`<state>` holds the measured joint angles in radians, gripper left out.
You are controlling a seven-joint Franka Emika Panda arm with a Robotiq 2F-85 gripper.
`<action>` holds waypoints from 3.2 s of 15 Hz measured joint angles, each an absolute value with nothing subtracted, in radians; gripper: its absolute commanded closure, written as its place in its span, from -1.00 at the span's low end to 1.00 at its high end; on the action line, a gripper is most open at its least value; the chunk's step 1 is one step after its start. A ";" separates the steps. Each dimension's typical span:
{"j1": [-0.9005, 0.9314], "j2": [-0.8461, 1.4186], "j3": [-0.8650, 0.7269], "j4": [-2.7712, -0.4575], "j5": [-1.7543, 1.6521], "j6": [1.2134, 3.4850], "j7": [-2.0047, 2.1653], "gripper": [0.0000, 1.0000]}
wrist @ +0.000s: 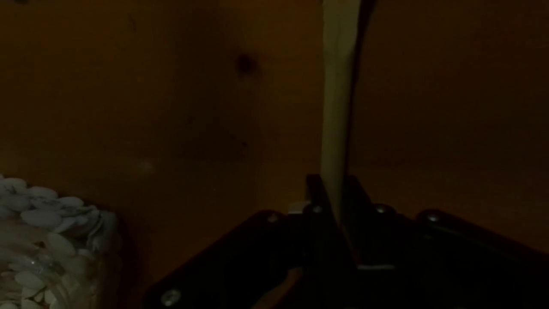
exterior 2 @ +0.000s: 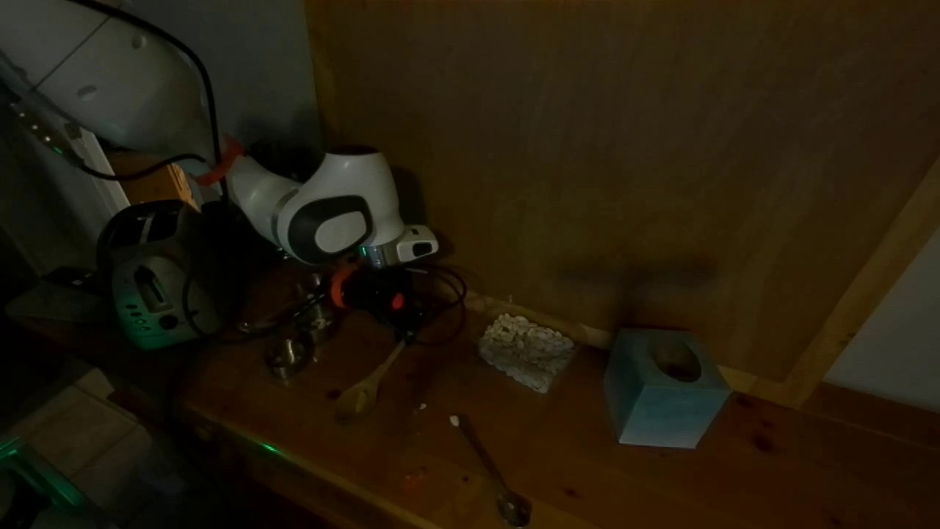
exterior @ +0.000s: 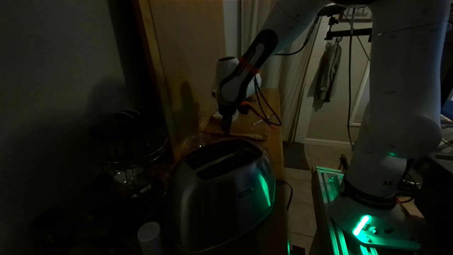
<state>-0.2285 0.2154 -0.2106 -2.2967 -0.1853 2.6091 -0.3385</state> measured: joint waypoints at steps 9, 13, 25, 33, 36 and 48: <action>-0.217 0.085 -0.194 -2.368 -0.202 2.590 -0.425 0.88; -0.203 -0.031 -0.176 -2.472 -0.200 2.580 -0.530 0.87; -0.137 -0.208 -0.173 -2.608 -0.154 2.576 -0.681 0.88; -0.085 -0.222 -0.174 -2.607 -0.117 2.576 -0.714 0.88; -0.056 -0.235 -0.174 -2.606 -0.093 2.576 -0.738 0.88; 0.110 -0.295 -0.232 -2.601 0.267 2.616 -1.093 0.88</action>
<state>0.1099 -0.2951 -0.2321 -2.6006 0.2670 2.6159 -1.0929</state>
